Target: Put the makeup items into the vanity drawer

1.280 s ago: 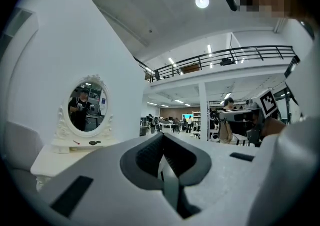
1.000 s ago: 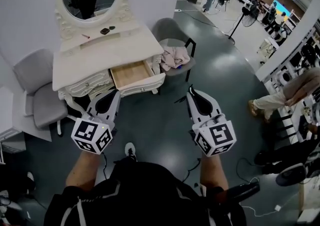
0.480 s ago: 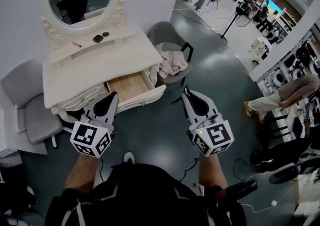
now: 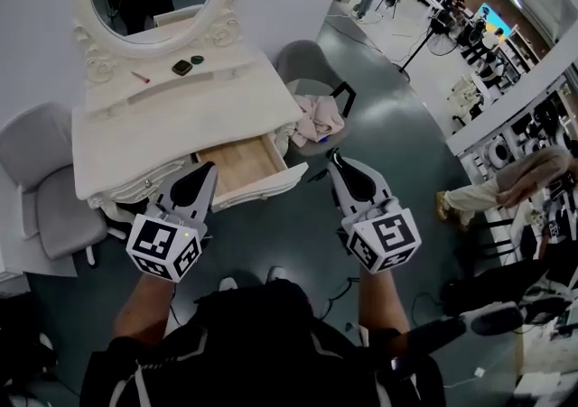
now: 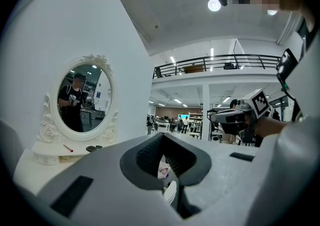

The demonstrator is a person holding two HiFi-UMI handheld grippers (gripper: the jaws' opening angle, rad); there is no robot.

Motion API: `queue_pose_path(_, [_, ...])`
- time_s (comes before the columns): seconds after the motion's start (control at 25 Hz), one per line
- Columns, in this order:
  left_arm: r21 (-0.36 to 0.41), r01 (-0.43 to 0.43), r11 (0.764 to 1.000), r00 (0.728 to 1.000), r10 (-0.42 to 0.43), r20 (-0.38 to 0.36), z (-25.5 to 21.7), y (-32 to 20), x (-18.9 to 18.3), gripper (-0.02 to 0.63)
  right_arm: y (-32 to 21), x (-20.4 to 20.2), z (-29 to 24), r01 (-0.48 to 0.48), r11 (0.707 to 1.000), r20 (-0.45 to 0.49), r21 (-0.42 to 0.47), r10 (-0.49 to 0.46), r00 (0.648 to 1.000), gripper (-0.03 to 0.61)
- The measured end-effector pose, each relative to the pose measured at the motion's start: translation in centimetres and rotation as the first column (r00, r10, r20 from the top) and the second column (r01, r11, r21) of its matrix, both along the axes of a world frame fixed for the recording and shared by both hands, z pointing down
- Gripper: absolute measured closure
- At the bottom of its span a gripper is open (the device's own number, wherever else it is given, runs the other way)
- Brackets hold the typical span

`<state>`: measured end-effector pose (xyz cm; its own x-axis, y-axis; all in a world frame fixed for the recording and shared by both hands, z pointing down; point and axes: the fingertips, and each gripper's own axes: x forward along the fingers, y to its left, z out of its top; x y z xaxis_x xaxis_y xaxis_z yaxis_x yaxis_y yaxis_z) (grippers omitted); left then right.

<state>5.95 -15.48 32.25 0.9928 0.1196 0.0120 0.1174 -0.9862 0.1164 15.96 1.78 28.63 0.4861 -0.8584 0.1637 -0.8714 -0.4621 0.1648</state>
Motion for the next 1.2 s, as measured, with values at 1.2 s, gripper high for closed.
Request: queue_pose_path(1.2, [-0.046, 0.469, 0.882, 0.87, -0.453, 0.192, 7.2, -7.8, 9.0, 0.609, -18.7, 19.4, 8.8, 0.479, 0.874, 0.102, -0.085, -0.47, 0.877, 0.549])
